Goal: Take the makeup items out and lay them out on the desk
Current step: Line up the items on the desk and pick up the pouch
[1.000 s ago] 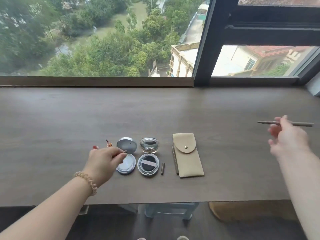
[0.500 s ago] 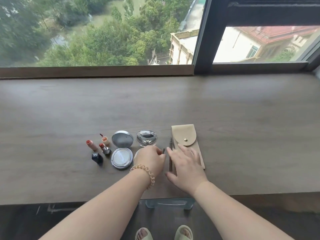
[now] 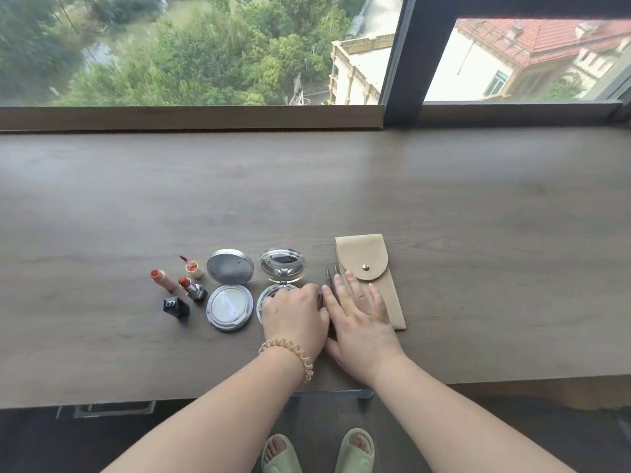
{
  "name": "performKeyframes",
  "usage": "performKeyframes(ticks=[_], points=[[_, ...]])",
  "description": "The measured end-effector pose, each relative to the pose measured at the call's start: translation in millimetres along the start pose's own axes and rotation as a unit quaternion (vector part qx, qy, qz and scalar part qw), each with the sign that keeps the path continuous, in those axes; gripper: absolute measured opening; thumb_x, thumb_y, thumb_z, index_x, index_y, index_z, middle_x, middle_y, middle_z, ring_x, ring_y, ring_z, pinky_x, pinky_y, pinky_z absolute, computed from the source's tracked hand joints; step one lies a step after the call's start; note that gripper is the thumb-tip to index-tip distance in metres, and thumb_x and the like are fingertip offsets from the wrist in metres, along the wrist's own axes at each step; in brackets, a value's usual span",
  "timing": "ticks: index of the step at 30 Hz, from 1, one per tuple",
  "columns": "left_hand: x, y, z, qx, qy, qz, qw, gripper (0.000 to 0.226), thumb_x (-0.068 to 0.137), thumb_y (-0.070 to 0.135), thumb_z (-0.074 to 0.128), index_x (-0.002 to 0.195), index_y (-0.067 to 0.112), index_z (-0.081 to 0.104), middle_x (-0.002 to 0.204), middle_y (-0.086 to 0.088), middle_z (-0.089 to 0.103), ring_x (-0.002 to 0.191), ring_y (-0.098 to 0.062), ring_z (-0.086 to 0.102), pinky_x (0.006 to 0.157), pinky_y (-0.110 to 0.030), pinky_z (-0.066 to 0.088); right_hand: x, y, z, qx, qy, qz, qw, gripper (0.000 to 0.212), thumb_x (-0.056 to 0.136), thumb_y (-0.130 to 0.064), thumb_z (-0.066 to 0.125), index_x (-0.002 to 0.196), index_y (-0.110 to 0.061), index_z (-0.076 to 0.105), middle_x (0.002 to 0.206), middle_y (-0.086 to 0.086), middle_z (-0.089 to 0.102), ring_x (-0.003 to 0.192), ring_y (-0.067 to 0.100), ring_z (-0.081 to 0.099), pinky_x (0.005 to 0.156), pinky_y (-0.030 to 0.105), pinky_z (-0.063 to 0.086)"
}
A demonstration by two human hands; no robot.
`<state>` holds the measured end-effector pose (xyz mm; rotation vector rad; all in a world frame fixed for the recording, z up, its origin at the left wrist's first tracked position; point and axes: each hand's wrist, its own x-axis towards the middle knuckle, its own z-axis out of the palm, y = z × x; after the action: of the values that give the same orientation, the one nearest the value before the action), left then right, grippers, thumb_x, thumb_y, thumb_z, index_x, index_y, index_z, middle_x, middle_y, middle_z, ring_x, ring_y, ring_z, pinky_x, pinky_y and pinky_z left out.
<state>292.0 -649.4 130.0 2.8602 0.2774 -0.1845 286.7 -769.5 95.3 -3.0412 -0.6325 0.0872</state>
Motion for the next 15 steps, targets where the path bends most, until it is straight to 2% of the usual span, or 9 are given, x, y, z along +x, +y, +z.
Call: performKeyframes(ticks=[2,5,9,11,13,15], points=[[-0.8,0.8,-0.4,0.001,-0.017,0.002,1.0,0.027,0.084,0.042,0.05,0.106,0.028,0.059,0.102,0.002,0.067,0.105,-0.022,0.056,0.087,-0.036,0.036,-0.7,1.5,0.1,0.001,0.008,-0.002,1.0,0.073,0.073,-0.056,0.038,0.131,-0.015,0.054,0.141,0.009,0.049,0.137,0.025,0.031,0.105,0.048,0.02],[-0.8,0.5,-2.3,-0.005,-0.029,0.005,1.0,0.033,0.085,0.043,0.052,0.116,0.029,0.054,0.11,0.004,0.064,0.112,-0.02,0.051,0.092,-0.036,0.033,-3.5,12.2,-7.4,0.02,0.037,-0.01,0.999,0.072,0.074,-0.057,0.042,0.132,-0.016,0.052,0.142,0.007,0.048,0.137,0.025,0.035,0.105,0.046,0.019],[-0.8,-1.1,-5.1,-0.025,-0.023,0.01,0.999,0.036,0.085,0.043,0.051,0.12,0.031,0.053,0.109,0.008,0.064,0.113,-0.019,0.05,0.094,-0.036,0.033,-1.5,44.1,-22.2,0.082,0.141,0.006,0.987,0.052,0.081,-0.046,0.043,0.124,-0.02,0.057,0.13,0.003,0.06,0.13,0.021,0.032,0.103,0.041,0.02],[-1.5,0.2,-7.3,-0.036,-0.018,0.012,0.999,0.037,0.085,0.043,0.05,0.12,0.032,0.053,0.108,0.009,0.063,0.113,-0.017,0.05,0.095,-0.035,0.033,6.4,60.7,-25.8,0.065,0.135,0.043,0.988,0.05,0.081,-0.049,0.043,0.118,-0.021,0.062,0.125,0.003,0.063,0.128,0.022,0.036,0.1,0.04,0.021],[-2.6,3.5,-9.8,-0.043,-0.014,0.022,0.999,0.037,0.085,0.044,0.049,0.12,0.033,0.053,0.108,0.01,0.063,0.112,-0.016,0.05,0.095,-0.034,0.032,17.4,70.7,-28.0,0.029,0.096,0.068,0.993,0.053,0.079,-0.053,0.045,0.116,-0.021,0.064,0.125,0.004,0.063,0.129,0.026,0.044,0.098,0.041,0.02],[-3.6,8.6,-12.5,-0.051,-0.004,0.036,0.998,0.036,0.085,0.044,0.049,0.119,0.034,0.054,0.105,0.011,0.063,0.109,-0.015,0.051,0.093,-0.033,0.032,29.9,75.8,-29.9,0.016,0.053,0.075,0.996,0.057,0.079,-0.055,0.053,0.125,-0.021,0.058,0.137,0.004,0.054,0.136,0.026,0.037,0.101,0.04,0.015]])
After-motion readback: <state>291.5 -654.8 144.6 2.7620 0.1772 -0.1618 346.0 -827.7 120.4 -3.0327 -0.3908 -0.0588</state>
